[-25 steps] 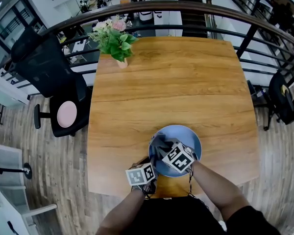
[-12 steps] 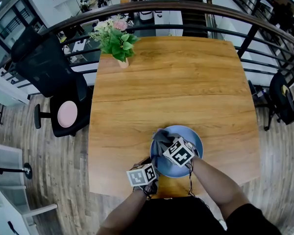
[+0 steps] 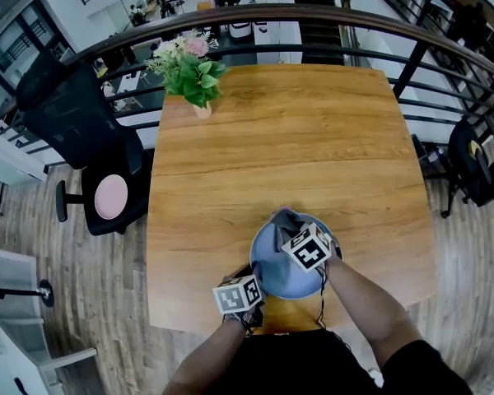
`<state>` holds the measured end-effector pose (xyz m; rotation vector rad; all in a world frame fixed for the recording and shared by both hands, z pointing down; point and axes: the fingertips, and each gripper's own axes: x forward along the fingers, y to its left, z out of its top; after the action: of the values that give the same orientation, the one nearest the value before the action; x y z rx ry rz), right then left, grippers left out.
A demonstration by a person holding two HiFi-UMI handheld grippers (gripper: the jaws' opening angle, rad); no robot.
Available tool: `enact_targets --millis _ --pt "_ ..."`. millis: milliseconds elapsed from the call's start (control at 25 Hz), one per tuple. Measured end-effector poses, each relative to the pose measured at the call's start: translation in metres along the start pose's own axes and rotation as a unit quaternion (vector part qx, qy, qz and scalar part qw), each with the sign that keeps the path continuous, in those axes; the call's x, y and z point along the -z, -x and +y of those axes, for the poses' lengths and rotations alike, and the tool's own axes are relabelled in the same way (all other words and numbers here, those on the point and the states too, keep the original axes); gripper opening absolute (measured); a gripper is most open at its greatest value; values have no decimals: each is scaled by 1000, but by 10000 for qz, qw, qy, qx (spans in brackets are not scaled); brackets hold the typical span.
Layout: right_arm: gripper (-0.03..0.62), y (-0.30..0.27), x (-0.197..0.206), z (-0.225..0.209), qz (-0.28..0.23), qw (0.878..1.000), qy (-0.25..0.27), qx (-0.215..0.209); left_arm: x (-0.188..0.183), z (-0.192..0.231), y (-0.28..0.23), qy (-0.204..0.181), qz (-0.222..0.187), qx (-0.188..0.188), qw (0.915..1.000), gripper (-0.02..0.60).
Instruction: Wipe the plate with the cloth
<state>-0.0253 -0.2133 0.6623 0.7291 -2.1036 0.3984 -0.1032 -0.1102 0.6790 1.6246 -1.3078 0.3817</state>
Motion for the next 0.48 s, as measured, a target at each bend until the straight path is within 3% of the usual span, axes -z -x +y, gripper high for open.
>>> enact_targets --millis 480 --pt "72 33 43 -39 400 9978 -67 531 3 -2 -1 28 -56 -73 10000 41"
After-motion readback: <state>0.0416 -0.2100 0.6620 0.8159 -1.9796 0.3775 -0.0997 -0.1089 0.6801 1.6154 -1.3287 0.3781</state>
